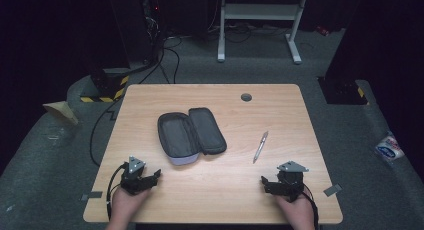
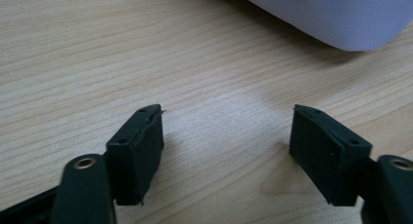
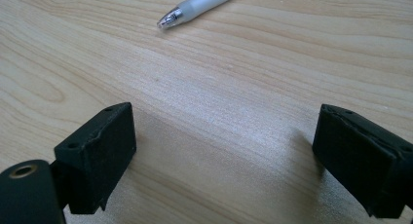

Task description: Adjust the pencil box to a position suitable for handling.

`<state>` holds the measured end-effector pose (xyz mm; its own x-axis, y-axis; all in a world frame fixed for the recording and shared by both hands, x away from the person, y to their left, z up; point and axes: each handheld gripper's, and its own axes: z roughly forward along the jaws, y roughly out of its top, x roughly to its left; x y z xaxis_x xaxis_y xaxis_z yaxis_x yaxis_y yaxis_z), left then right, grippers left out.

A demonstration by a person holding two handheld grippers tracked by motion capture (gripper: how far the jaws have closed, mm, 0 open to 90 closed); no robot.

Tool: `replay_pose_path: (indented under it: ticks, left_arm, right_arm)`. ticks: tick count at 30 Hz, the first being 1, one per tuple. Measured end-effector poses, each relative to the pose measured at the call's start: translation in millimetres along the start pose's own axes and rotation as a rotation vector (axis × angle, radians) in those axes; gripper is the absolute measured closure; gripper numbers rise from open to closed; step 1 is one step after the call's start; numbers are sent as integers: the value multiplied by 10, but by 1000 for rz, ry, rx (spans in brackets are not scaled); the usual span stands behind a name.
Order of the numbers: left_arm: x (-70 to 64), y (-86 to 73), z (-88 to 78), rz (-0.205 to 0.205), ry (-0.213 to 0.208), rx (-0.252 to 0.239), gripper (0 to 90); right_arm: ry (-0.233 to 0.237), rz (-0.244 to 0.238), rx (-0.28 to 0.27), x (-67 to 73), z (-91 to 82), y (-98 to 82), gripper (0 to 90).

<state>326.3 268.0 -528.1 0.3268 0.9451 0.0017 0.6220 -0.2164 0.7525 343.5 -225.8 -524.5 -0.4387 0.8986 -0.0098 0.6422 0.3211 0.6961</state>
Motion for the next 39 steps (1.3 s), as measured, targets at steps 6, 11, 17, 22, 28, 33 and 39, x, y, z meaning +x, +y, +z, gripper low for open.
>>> replay_pose_path:
  ticks: [6, 11, 17, 22, 28, 33, 39]
  left_arm:
    - [51, 9, -55, -39, -38, -3, 399]
    - [49, 40, -103, -30, -41, -34, 437]
    - [7, 68, -164, 4, -56, -63, 431]
    - [-28, 93, -192, 20, -97, -76, 439]
    - [-104, 105, -210, 47, -126, -122, 449]
    - [-149, 129, -233, 55, -144, -143, 459]
    - [-221, 215, -241, 86, -138, -139, 456]
  right_arm:
    - [0, 0, 0, 0, 0, 0, 83]
    - [0, 0, 0, 0, 0, 0, 83]
    - [0, 0, 0, 0, 0, 0, 83]
    - [0, 0, 0, 1, 0, 0, 85]
    - [0, 0, -1, 1, 0, 0, 85]
    - [0, -1, 0, 1, 0, 0, 85]
    - [1, -1, -1, 1, 0, 0, 87]
